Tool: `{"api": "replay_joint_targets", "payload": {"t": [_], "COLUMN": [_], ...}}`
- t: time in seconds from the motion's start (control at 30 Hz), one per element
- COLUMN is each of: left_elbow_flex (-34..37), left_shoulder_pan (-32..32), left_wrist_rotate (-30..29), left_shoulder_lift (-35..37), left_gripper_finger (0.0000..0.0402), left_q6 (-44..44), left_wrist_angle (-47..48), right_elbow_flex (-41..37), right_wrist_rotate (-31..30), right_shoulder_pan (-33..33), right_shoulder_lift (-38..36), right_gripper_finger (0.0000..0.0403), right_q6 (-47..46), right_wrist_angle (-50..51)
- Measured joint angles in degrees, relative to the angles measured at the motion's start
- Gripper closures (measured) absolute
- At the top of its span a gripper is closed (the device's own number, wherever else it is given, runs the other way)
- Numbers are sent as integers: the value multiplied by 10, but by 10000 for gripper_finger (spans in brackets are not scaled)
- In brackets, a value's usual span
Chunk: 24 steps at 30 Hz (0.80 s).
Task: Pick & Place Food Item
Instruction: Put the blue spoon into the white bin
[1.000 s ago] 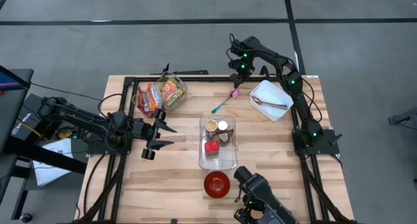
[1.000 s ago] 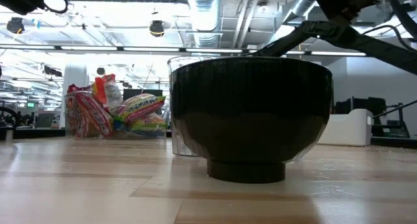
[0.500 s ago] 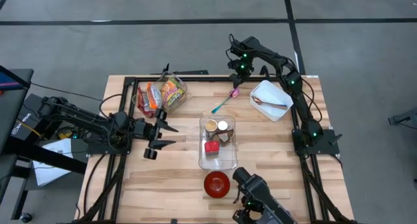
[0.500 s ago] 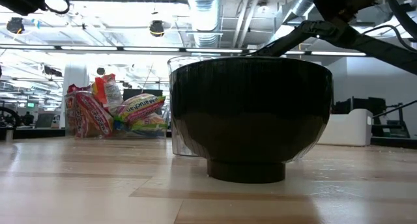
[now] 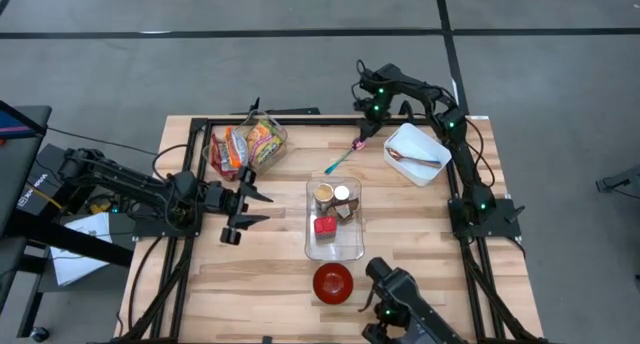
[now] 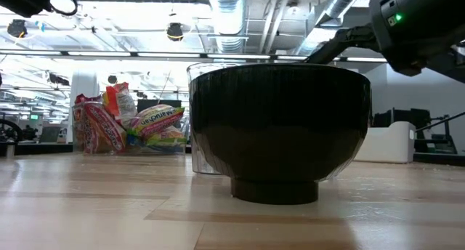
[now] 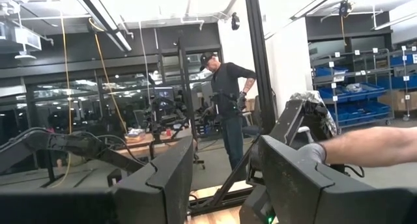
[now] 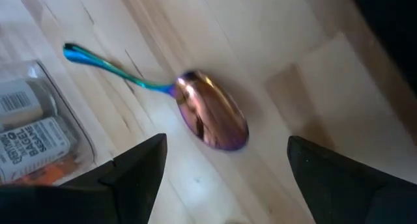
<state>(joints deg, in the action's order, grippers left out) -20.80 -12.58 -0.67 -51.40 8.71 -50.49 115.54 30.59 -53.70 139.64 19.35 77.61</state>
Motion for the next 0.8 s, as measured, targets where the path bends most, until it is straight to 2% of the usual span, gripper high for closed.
{"api": "replay_joint_targets", "payload": {"t": [0.2,0.47,0.67,0.8], "left_elbow_flex": [0,0,0,0], "left_shoulder_pan": [0,0,0,0], "left_wrist_rotate": [0,0,0,0], "left_shoulder_lift": [0,0,0,0], "left_gripper_finger": [234,234,234,234], "left_q6": [5,5,4,4], "left_wrist_angle": [-2,-2,-1,-1], "right_elbow_flex": [-3,-3,-3,-3], "right_wrist_rotate": [11,11,10,10], "right_shoulder_pan": [0,1,1,2], "right_shoulder_lift": [-1,-1,-1,-1], "right_gripper_finger": [92,105,142,184], "right_q6": [2,6,6,6], "right_wrist_angle": [-25,3,-6,-12]}}
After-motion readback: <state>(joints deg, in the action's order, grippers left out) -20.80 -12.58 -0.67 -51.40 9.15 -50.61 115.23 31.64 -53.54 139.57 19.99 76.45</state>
